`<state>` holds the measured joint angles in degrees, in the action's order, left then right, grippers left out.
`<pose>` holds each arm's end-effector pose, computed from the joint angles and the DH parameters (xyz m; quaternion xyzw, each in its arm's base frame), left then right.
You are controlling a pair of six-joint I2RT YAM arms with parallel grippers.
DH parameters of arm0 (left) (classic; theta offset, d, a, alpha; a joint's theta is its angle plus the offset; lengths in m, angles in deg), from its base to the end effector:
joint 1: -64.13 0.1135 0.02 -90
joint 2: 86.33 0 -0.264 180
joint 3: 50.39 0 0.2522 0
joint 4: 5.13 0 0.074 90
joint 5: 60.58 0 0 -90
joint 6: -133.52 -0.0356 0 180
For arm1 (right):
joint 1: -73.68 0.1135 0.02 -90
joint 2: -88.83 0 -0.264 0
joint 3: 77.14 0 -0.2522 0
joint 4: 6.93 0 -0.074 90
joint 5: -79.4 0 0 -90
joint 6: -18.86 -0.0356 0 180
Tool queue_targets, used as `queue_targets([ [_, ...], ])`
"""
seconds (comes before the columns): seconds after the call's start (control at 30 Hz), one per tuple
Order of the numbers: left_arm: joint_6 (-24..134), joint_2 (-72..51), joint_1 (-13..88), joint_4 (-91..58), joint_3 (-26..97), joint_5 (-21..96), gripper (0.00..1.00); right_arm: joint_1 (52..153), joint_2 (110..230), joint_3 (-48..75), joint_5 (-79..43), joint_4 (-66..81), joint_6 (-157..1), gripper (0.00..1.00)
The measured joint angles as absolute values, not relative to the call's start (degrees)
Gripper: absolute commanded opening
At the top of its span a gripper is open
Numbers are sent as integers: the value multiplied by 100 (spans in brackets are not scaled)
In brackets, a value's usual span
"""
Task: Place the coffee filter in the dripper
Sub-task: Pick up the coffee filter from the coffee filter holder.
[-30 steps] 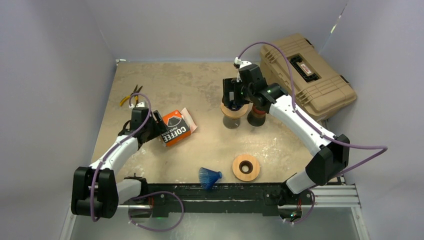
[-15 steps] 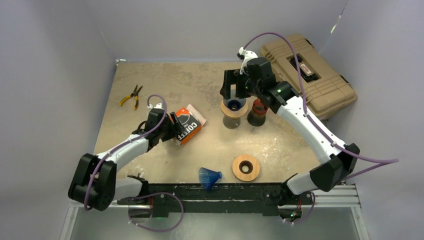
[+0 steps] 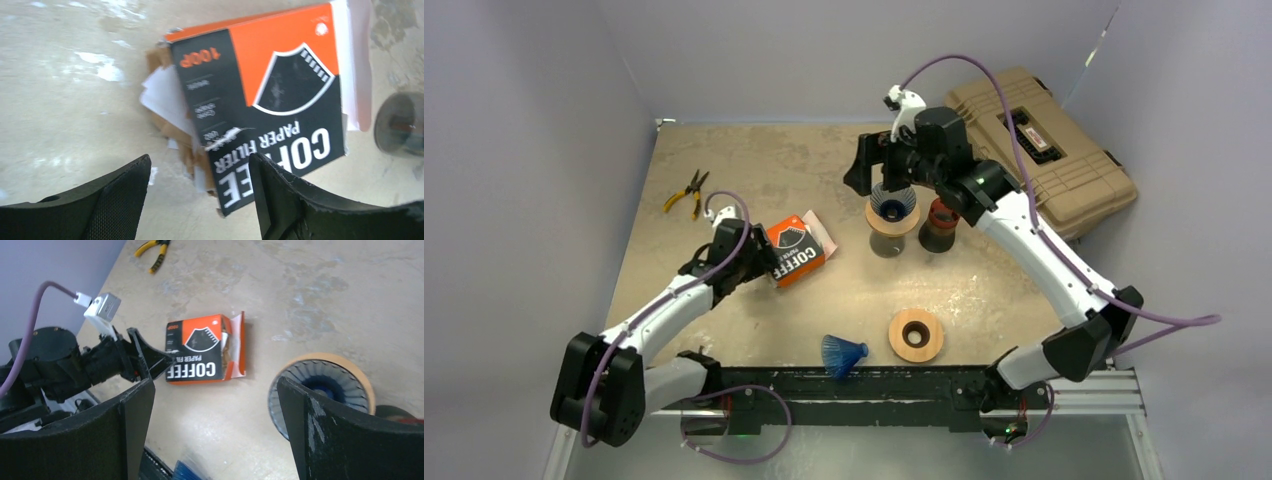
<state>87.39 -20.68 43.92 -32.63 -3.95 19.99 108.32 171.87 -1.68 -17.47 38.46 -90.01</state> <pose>0.2123 -0.0720 0.1916 -0.2196 0.9005 -0.1303 0.3521 0.2630 0.1869 0.4237 -0.1471 0.8242 0.2899 0.4636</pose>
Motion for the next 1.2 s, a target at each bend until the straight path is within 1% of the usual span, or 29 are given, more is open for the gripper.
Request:
queue_targets([
  [0.1, 8661, -2230, 4714, -3453, -395, 1999, 69, 11114, 17495, -455, -1765, 3831, -8966, 96],
  [0.2, 8584, -2357, 5236, -3451, -425, 2206, 67, 11459, 17823, -689, -1758, 3805, -8958, 96],
  [0.33, 8595, -2409, 5708, -3291, -572, 2571, 60, 11927, 18322, -1108, -1719, 3805, -8958, 95],
  [0.4, 8619, -2353, 5826, -3171, -646, 2792, 57, 12143, 18601, -1349, -1703, 3805, -8958, 95],
  [0.53, 8711, -2060, 6257, -2725, -808, 3334, 55, 12491, 19205, -1801, -1605, 3811, -8960, 94],
  [0.7, 8890, -1682, 6812, -2011, -1116, 3889, 50, 12665, 19884, -2170, -1533, 3827, -8958, 94],
  [0.8, 8958, -1424, 6862, -1589, -1245, 4143, 43, 12670, 20149, -2192, -1459, 3844, -8958, 94],
  [1.03, 9211, -1008, 6862, -590, -1485, 4567, 32, 12668, 20372, -2192, -1441, 3849, -8960, 94],
  [1.2, 9266, -960, 6862, -391, -1546, 4619, 13, 12668, 20367, -2190, -1441, 3803, -8960, 94],
])
